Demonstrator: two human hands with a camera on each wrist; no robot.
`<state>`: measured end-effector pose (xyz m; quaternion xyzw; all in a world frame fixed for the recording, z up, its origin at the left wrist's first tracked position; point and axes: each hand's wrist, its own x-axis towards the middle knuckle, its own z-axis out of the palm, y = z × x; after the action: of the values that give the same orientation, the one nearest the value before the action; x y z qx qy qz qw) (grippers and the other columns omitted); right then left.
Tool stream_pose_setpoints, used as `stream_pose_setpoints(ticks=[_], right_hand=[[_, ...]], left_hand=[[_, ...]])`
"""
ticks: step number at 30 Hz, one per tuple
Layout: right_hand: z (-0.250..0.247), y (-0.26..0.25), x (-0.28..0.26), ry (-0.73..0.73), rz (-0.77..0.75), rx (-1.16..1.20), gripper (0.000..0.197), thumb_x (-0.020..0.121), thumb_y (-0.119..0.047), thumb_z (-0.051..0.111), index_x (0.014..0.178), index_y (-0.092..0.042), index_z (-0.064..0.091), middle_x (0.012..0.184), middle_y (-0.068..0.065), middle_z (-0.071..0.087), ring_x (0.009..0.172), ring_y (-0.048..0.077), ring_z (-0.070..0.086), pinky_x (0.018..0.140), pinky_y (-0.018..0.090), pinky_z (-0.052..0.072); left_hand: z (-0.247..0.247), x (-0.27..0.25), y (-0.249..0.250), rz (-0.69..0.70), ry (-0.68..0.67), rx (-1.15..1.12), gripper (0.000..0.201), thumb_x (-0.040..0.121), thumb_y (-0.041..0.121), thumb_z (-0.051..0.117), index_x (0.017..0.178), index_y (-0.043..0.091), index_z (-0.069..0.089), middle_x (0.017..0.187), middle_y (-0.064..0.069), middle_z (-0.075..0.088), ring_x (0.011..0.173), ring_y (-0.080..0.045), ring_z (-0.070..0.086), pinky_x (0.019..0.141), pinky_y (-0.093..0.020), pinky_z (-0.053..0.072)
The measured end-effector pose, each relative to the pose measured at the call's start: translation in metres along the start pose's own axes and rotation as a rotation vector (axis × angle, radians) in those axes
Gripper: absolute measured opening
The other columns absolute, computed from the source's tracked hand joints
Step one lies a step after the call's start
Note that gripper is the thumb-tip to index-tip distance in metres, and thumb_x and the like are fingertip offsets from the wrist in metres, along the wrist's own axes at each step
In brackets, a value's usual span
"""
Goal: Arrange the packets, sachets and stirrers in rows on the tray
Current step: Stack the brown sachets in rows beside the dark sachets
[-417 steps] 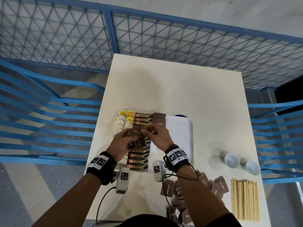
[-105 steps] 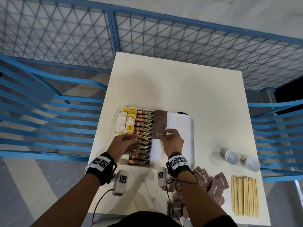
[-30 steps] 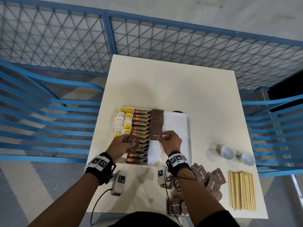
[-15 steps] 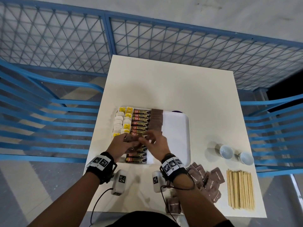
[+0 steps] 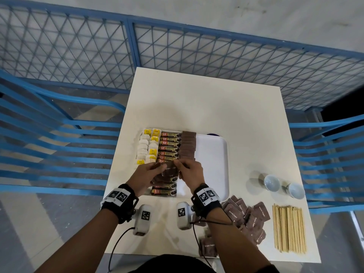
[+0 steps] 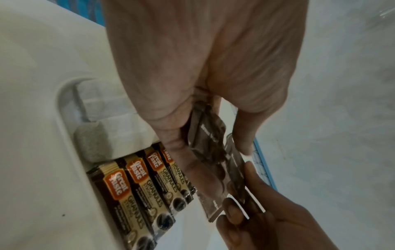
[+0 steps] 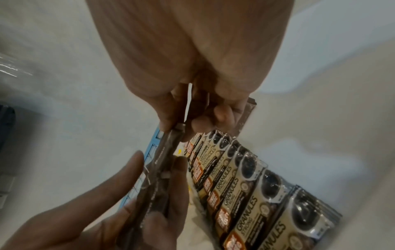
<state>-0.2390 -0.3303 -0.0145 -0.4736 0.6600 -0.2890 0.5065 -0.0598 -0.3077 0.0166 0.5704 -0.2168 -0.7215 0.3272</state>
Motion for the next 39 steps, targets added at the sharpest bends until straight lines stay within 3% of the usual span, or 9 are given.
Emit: stream_pose_setpoints(ticks=[4,8,12,17,20,24,29,33,39], right_hand=[[-0.008,-0.001,-0.008,-0.026,0.032,0.07,0.015,0.089,-0.031,0.074,0.094,-0.017,0.078,0.066,-0.002,0.068,0.051,0.009,0.056,0.05,0.024,0.046],[-0.016,0.007,-0.015,-0.129,0.049,0.062,0.014,0.083,-0.021,0.08,0.09,-0.009,0.074,0.071,0.011,0.072,0.052,0.013,0.06,0.051,0.027,0.048],[-0.033,0.012,-0.014,-0.026,0.094,0.058,0.015,0.081,-0.013,0.081,0.089,-0.004,0.072,0.067,0.006,0.07,0.049,0.01,0.057,0.052,0.024,0.048],[-0.045,0.025,0.002,0.217,0.144,-0.061,0.019,0.073,-0.024,0.088,0.082,-0.029,0.072,0.074,-0.003,0.072,0.068,0.016,0.068,0.069,0.029,0.057],[-0.041,0.023,0.006,0.232,0.133,-0.134,0.019,0.074,-0.022,0.087,0.081,-0.025,0.07,0.072,-0.008,0.068,0.07,0.009,0.063,0.067,0.013,0.047],[-0.034,0.024,0.01,0.251,0.134,-0.211,0.019,0.075,-0.022,0.086,0.083,-0.019,0.069,0.078,-0.002,0.069,0.073,0.013,0.062,0.071,0.019,0.046],[-0.03,0.024,0.01,0.279,0.178,-0.174,0.029,0.076,-0.025,0.086,0.095,-0.02,0.064,0.078,-0.001,0.07,0.073,0.011,0.062,0.064,0.014,0.039],[-0.03,0.022,0.011,0.268,0.194,-0.176,0.027,0.077,-0.024,0.085,0.094,-0.018,0.065,0.079,0.0,0.07,0.066,0.004,0.058,0.056,0.003,0.038],[-0.03,0.023,0.01,0.269,0.178,-0.182,0.025,0.077,-0.024,0.085,0.093,-0.017,0.066,0.078,0.0,0.071,0.066,0.0,0.057,0.059,-0.001,0.036]], left_hand=[[-0.004,0.0,-0.008,0.027,-0.032,0.059,0.03,0.087,0.0,0.073,0.116,-0.003,0.068,0.105,-0.023,0.074,0.085,-0.032,0.073,0.073,-0.04,0.064],[-0.004,0.002,-0.014,0.024,-0.044,0.042,0.029,0.086,-0.007,0.072,0.115,-0.004,0.069,0.111,-0.029,0.071,0.092,-0.039,0.071,0.08,-0.043,0.063],[-0.004,0.003,-0.017,0.012,-0.045,0.059,0.024,0.091,-0.011,0.063,0.115,-0.012,0.063,0.107,-0.031,0.071,0.09,-0.039,0.073,0.079,-0.042,0.063],[-0.005,0.007,-0.013,-0.009,0.011,0.07,0.025,0.096,-0.016,0.045,0.116,-0.009,0.058,0.103,-0.029,0.071,0.088,-0.043,0.072,0.082,-0.051,0.062],[-0.007,0.008,-0.011,-0.009,0.014,0.077,0.029,0.095,-0.019,0.042,0.118,-0.008,0.057,0.11,-0.031,0.068,0.09,-0.043,0.073,0.081,-0.05,0.062],[-0.01,0.004,-0.01,0.015,-0.015,0.075,0.028,0.098,-0.016,0.045,0.123,-0.005,0.053,0.113,-0.029,0.07,0.102,-0.042,0.072,0.086,-0.051,0.061],[-0.014,0.003,-0.007,0.026,-0.005,0.075,0.025,0.1,-0.009,0.051,0.124,-0.006,0.051,0.11,-0.025,0.073,0.102,-0.04,0.073,0.082,-0.047,0.062],[-0.012,0.001,-0.006,0.021,0.003,0.083,0.018,0.102,-0.005,0.049,0.119,-0.007,0.053,0.109,-0.026,0.073,0.099,-0.042,0.073,0.087,-0.052,0.06],[-0.011,0.004,-0.006,0.021,0.041,0.134,0.03,0.094,-0.019,0.047,0.12,-0.008,0.058,0.104,-0.027,0.067,0.095,-0.044,0.072,0.081,-0.045,0.063]])
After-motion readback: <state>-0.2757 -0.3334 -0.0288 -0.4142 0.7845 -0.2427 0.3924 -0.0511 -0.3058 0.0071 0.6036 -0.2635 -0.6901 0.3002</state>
